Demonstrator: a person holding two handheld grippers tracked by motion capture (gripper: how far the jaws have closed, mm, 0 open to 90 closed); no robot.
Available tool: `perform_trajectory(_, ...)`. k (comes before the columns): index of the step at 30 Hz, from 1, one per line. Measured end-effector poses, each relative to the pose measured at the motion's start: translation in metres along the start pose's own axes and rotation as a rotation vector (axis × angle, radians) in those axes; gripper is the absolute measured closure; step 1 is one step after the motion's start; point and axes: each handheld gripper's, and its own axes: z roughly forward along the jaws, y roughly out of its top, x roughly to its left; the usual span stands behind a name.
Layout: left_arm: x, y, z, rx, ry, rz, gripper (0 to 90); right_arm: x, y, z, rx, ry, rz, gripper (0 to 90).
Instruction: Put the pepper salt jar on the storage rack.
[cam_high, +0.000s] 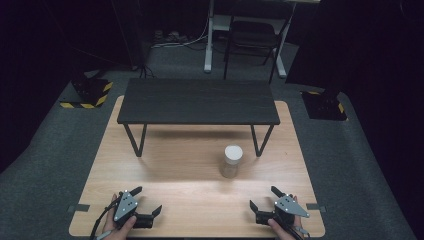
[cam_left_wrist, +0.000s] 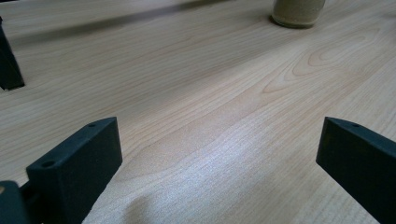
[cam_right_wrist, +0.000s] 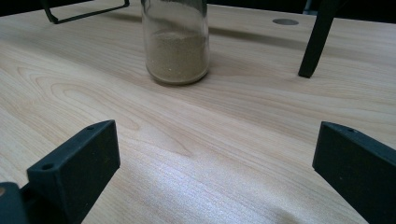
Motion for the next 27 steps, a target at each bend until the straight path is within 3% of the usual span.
perform_trajectory(18,0.002,0.0,0.001,-0.001,-0.004,-0.012,0.6,0.0,-0.002,-0.006,-0.025,-0.003,0.004,0.2)
perform_trajectory(27,0.002,0.001,0.001,0.001,-0.005,-0.014,0.6,0.005,0.005,-0.012,-0.091,-0.005,0.017,0.2)
